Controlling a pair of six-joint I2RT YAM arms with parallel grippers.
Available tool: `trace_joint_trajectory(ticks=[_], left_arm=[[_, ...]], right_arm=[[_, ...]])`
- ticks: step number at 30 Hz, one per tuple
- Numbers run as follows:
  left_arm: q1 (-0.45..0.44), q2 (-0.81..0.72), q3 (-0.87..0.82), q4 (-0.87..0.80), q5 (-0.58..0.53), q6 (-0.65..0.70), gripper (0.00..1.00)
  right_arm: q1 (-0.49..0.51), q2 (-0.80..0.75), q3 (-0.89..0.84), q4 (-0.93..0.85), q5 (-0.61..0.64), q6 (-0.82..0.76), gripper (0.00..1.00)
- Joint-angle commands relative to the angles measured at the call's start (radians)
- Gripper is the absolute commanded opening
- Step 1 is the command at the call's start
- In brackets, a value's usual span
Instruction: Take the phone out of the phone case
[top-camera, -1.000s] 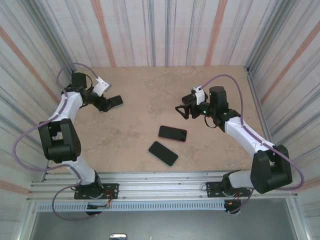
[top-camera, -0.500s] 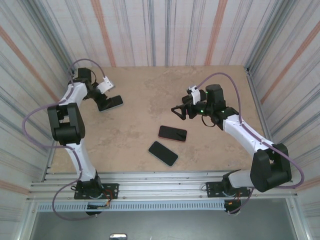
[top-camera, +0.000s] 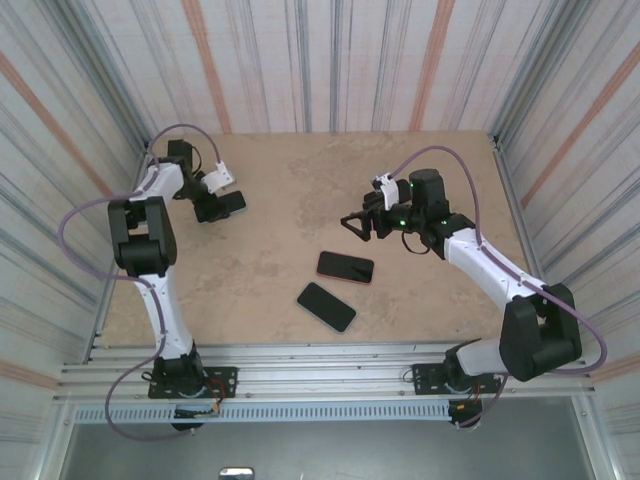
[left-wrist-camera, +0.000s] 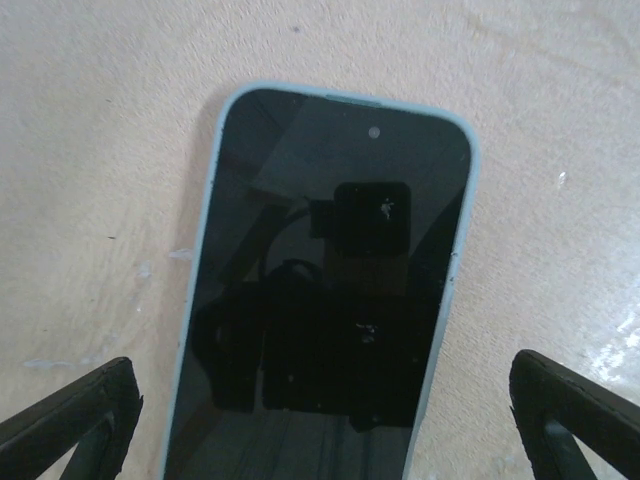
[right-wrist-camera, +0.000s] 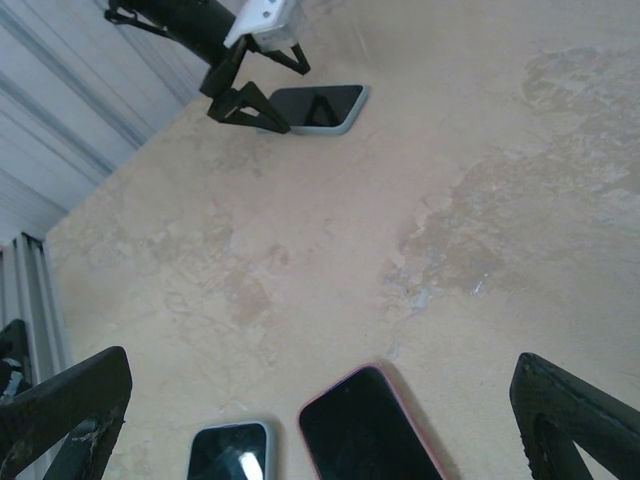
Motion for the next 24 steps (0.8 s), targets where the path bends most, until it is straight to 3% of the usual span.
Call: trace_joint_trajectory(ticks=[1, 24], left_arm=[[-0.004, 0.029, 0.031, -0.04, -0.021, 0.035, 0.99], [-0.002, 0.117, 0.057, -0.065, 0.004, 0.027, 0.91]], right_arm=[[0.009, 0.016, 0.023, -0.025, -0.017, 0.016, 0.99], [0.009, 0.064, 0.031, 0.033, -0.073, 0.074, 0.99]])
